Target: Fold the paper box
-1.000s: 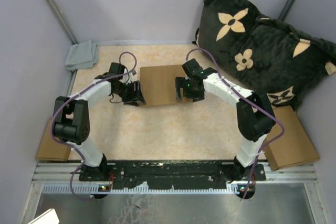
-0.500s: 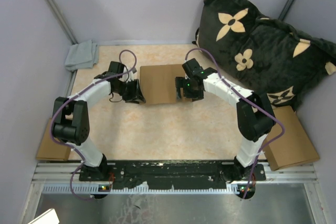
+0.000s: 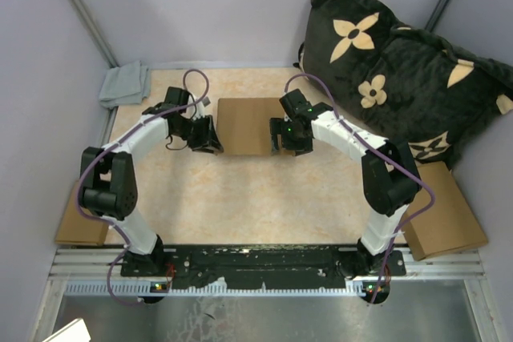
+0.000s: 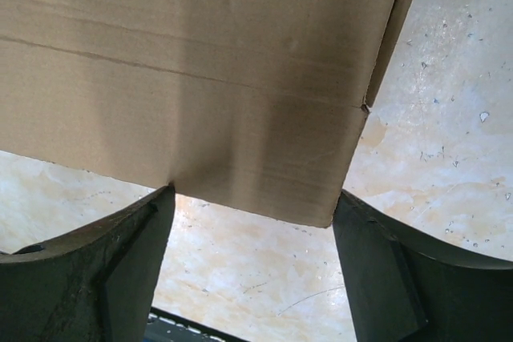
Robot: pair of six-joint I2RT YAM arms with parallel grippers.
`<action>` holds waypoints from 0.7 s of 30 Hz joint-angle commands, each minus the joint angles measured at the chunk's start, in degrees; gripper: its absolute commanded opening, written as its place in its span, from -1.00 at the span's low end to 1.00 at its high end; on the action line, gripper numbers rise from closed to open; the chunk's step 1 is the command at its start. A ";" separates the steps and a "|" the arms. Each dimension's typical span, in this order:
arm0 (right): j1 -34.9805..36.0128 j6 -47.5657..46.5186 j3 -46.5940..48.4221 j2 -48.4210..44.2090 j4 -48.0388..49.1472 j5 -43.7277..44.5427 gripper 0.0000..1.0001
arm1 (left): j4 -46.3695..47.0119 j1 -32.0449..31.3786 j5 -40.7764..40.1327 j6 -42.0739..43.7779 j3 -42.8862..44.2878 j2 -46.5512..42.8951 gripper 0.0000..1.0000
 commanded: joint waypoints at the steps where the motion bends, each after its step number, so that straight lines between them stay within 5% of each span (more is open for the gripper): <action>1: 0.12 -0.69 3.13 -2.41 0.84 -0.83 0.59 | 0.87 -0.10 2.15 0.71 0.02 2.10 -0.11; 21: -0.58 -3.00 -0.23 -2.02 4.23 2.10 0.58 | 4.22 -0.04 1.20 0.17 -0.63 4.86 -0.11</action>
